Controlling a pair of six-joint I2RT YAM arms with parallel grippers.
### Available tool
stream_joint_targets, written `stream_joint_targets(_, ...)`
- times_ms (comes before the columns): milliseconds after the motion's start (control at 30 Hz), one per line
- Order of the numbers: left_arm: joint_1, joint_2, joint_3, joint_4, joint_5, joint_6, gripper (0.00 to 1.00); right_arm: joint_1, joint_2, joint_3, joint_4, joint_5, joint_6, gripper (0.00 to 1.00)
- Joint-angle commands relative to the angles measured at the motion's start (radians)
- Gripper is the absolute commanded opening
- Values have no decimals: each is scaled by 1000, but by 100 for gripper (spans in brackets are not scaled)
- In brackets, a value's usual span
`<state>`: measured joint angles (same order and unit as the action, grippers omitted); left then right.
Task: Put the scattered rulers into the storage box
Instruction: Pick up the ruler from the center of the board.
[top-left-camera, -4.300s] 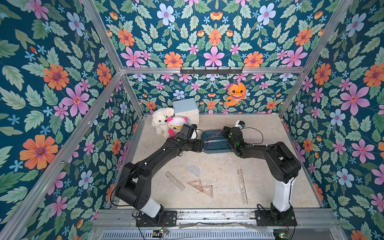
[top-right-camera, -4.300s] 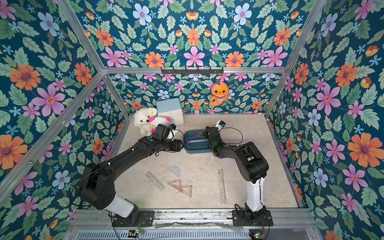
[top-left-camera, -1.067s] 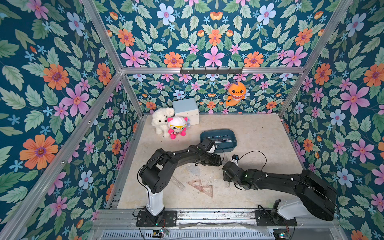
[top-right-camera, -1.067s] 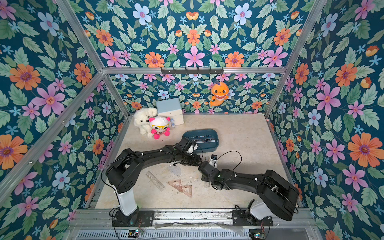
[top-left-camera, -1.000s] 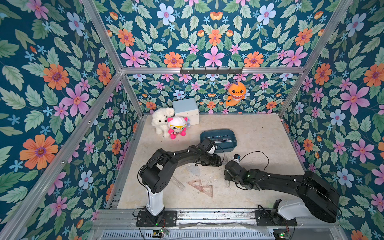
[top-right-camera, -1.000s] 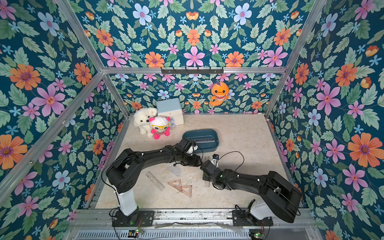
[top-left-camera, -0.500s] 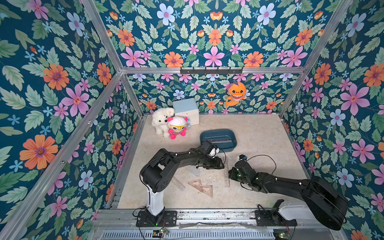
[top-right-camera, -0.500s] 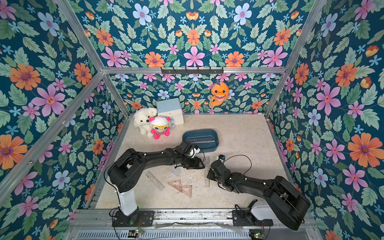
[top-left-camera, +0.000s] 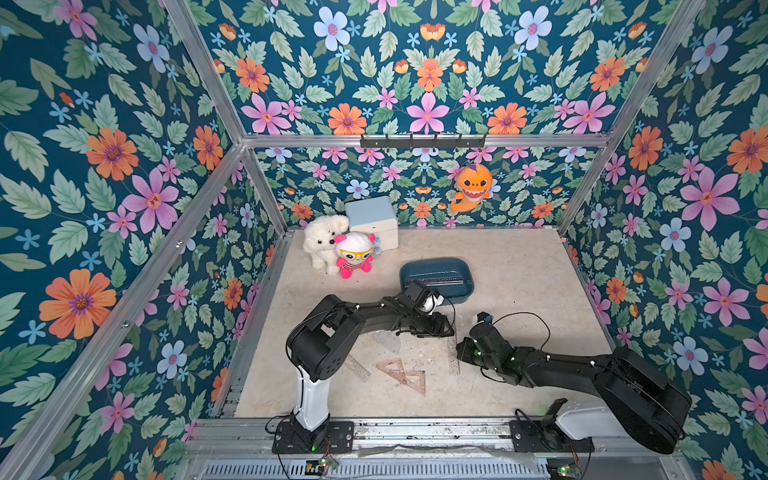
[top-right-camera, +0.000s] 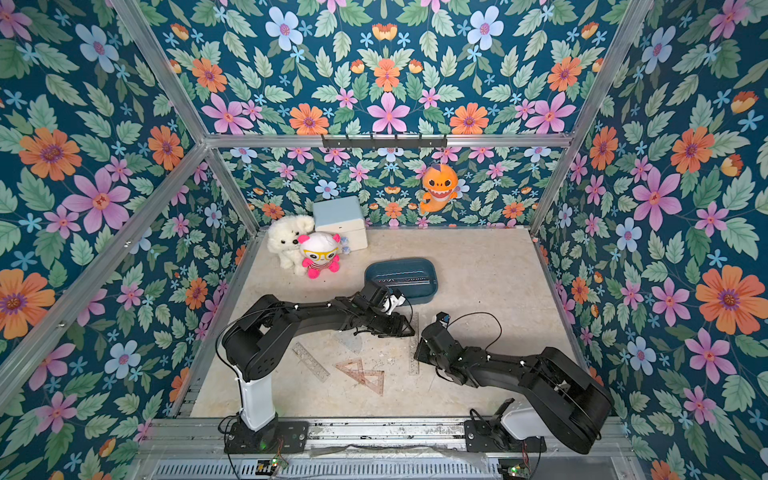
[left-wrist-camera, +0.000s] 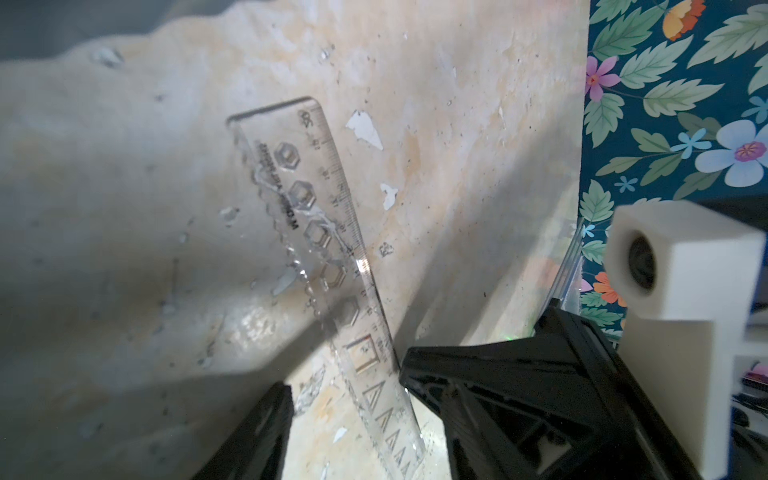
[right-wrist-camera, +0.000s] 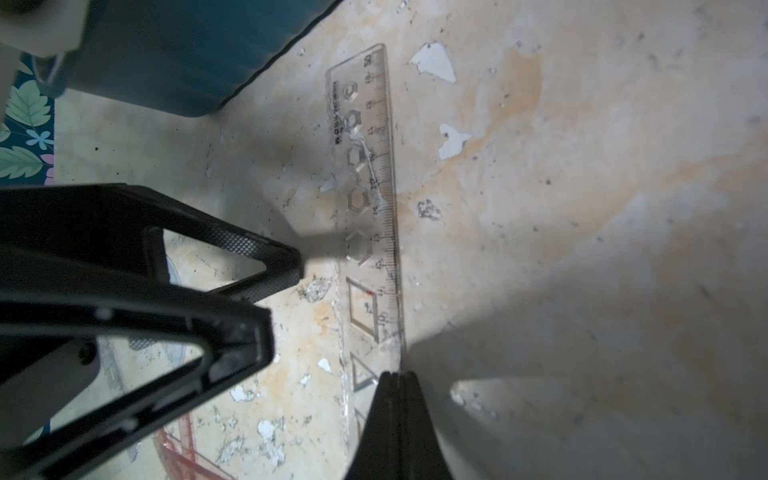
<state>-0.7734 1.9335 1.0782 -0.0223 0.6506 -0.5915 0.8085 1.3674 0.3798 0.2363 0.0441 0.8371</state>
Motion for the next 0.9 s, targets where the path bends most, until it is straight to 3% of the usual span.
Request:
stream_joint_targets(0, -1, 23, -8, -112, -39, -17, 63, 0, 9, -8, 25, 4, -9, 0)
stream_joint_targets(467, -4, 28, -46, -77, -11, -32, 60, -5, 51, -27, 66, 2, -6, 0)
stream_joint_targets(700, 11, -8, -85, -53, -27, -45, 59, -28, -43, -25, 66, -16, -12, 0)
stream_joint_targets(867, 17, -7, -94, -38, -19, -51, 59, -28, -25, -7, 101, -41, -11, 0)
